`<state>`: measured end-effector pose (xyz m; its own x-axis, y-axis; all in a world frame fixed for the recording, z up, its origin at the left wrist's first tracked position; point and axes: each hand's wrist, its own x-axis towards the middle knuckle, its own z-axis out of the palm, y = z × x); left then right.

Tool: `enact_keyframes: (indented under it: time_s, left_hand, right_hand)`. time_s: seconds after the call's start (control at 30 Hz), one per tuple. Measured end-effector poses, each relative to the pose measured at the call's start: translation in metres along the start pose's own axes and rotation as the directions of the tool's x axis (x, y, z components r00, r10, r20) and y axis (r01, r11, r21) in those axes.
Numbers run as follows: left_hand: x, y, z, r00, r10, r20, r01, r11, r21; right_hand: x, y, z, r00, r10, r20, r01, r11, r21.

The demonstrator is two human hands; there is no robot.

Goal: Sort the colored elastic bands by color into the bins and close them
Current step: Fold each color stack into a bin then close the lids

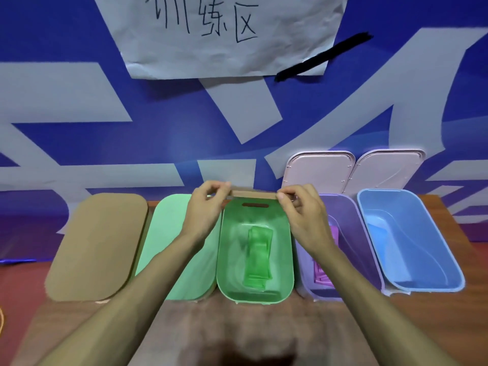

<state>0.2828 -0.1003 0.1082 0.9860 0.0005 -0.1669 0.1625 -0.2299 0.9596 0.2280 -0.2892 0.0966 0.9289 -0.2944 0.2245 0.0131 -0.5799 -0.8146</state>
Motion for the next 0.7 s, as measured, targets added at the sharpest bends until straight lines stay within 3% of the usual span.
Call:
enact_keyframes:
  time_s: [0.27,0.4,0.53,0.7]
  left_hand:
    - [-0.064,-0.035,-0.006,0.995,-0.065,0.081,0.065,0.998,-0.007]
    - [-0.085,-0.063,-0.009,0.993,-0.052,0.109,0.027,0.974,0.223]
    - [-0.095,-0.081,-0.013,0.989,0.019,0.149,-0.085,0.888,0.453]
    - [-0.100,-0.092,-0.017,0.974,0.024,0.225,-0.150,0.813,0.562]
  right_hand:
    - [-0.083,0.019,-0.001,0.981,0.190,-0.047,-0.185,0.979,0.084]
    - [-0.120,0.027,0.006,0.939,0.340,-0.052,-0.333,0.937,0.106]
    - [-0.144,0.035,0.013,0.930,0.368,0.012,-0.369,0.930,0.004]
    - [-0.156,0.038,0.018,0.932,0.361,0.024,-0.360,0.933,-0.020]
